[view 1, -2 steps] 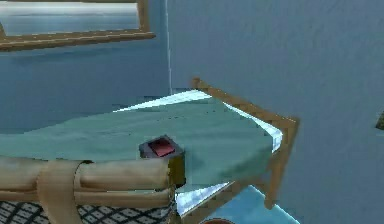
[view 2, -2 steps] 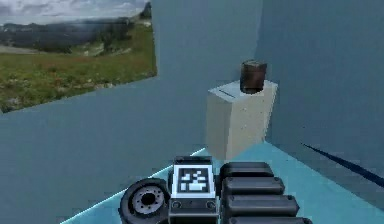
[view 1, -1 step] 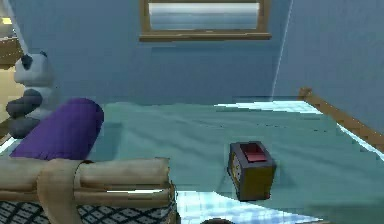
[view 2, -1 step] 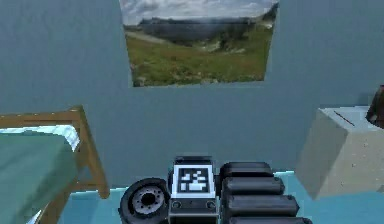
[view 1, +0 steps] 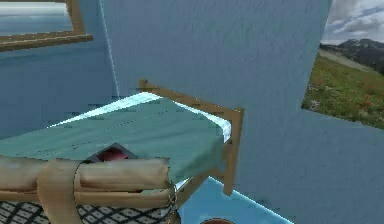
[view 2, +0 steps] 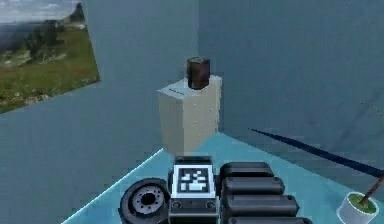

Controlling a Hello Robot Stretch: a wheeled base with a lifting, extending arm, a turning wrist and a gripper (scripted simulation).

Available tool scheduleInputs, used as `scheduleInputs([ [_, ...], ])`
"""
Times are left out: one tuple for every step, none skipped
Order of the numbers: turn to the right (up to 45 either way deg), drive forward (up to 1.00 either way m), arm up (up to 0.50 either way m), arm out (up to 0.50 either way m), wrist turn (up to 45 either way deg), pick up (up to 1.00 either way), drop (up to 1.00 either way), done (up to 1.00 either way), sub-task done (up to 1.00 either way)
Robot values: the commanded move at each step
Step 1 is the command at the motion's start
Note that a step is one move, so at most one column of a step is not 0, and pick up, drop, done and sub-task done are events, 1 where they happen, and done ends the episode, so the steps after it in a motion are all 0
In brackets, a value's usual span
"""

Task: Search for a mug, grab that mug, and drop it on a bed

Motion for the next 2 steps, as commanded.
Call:
scheduleInputs([
  [45.0, 0.0, 0.0, 0.0, 0.0, 0.0, 0.0, 0.0, 0.0],
  [45.0, 0.0, 0.0, 0.0, 0.0, 0.0, 0.0, 0.0, 0.0],
])
